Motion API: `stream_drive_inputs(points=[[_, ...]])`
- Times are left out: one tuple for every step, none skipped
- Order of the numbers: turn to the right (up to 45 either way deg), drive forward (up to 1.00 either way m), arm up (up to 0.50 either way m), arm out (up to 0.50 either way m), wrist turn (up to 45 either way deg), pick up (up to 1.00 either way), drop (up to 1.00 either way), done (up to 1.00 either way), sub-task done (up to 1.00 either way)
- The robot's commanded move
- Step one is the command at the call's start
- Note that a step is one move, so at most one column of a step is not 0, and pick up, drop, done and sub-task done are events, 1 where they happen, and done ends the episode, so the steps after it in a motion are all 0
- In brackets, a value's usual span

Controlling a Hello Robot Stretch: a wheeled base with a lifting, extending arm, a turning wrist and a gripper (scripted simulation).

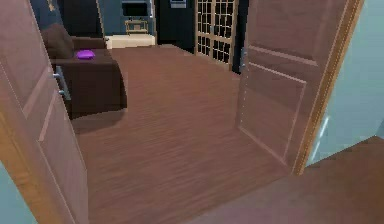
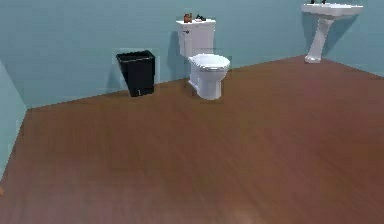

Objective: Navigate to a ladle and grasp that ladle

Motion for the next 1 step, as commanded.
stream_drive_inputs(points=[[0.0,0.75,0.00,0.00,0.0,0.00,0.00,0.00,0.00]])
